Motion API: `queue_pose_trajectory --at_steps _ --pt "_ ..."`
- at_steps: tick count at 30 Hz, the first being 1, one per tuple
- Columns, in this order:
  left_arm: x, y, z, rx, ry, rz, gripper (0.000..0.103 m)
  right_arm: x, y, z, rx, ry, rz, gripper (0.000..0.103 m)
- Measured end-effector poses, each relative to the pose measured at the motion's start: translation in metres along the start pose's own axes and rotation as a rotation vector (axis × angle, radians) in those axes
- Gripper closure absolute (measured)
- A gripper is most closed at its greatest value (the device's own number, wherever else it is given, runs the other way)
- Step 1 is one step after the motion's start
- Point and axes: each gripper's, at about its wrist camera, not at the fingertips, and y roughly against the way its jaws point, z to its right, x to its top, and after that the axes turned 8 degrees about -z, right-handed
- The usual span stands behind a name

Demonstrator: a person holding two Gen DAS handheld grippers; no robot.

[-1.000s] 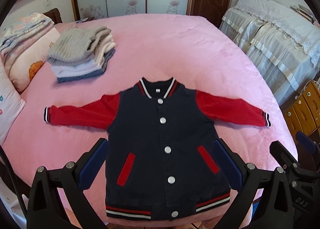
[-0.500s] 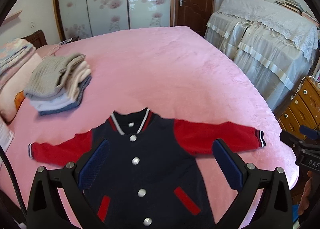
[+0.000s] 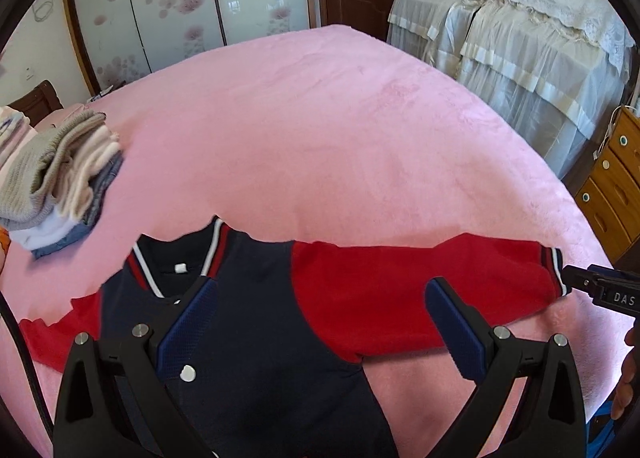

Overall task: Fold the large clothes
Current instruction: 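Reach the right gripper to the striped cuff of a red sleeve and grasp it, then lift the sleeve across the jacket with the right gripper while the left gripper grasps the cuff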

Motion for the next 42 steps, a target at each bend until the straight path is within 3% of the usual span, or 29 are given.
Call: queue_pose_trajectory --at_steps 5,6,9,10,11,15,19,21,25,29,31,35,40,41,42 --pt "-0.01 -0.01 -0.003 -0.008 0.003 -0.033 0.001 0.002 -0.044 0.013 0.035 -0.048 -0.083 0.053" --pt "-0.012 -0.011 -0.003 -0.005 -0.001 -0.035 0.001 0.001 -0.052 0.014 0.037 -0.057 -0.096 0.053" --pt "-0.017 -0.009 -0.009 0.016 -0.007 -0.037 0.001 -0.003 -0.054 0.009 0.022 -0.042 -0.066 0.062" --pt "-0.018 -0.008 -0.013 0.022 -0.007 -0.039 0.001 -0.004 -0.054 0.006 0.033 -0.028 -0.063 0.079" --pt "-0.02 -0.007 -0.017 0.033 -0.004 -0.042 0.001 -0.005 -0.052 0.002 0.056 -0.017 -0.061 0.086" --pt "-0.03 0.002 -0.041 0.054 0.023 -0.047 0.001 -0.011 -0.019 -0.045 -0.047 0.116 0.055 0.087" --pt "-0.044 0.013 -0.071 0.082 0.072 -0.047 0.001 -0.021 0.022 -0.121 -0.049 0.307 0.175 0.086" --pt "-0.05 0.017 -0.089 0.091 0.104 -0.047 0.001 -0.028 0.032 -0.161 0.0 0.394 0.2 0.086" --pt "-0.056 0.017 -0.121 0.107 0.165 -0.057 0.001 -0.044 0.015 -0.235 0.052 0.536 0.191 0.081" --pt "-0.06 0.01 -0.146 0.093 0.201 -0.088 0.001 -0.056 -0.025 -0.254 0.149 0.568 0.084 0.062" --pt "-0.063 0.007 -0.15 0.072 0.209 -0.092 0.001 -0.055 -0.04 -0.251 0.2 0.537 0.021 0.061" --pt "-0.065 -0.004 -0.151 -0.046 0.214 -0.109 0.001 -0.059 -0.033 -0.237 0.27 0.482 -0.003 0.059" --pt "-0.063 -0.026 -0.138 -0.267 0.192 -0.145 0.002 -0.062 -0.006 -0.211 0.258 0.468 0.034 0.057" --pt "-0.061 -0.032 -0.133 -0.317 0.178 -0.155 0.006 -0.062 -0.003 -0.208 0.251 0.463 0.04 0.057" --pt "-0.059 -0.038 -0.129 -0.355 0.168 -0.167 0.016 -0.063 -0.001 -0.204 0.245 0.456 0.048 0.057"
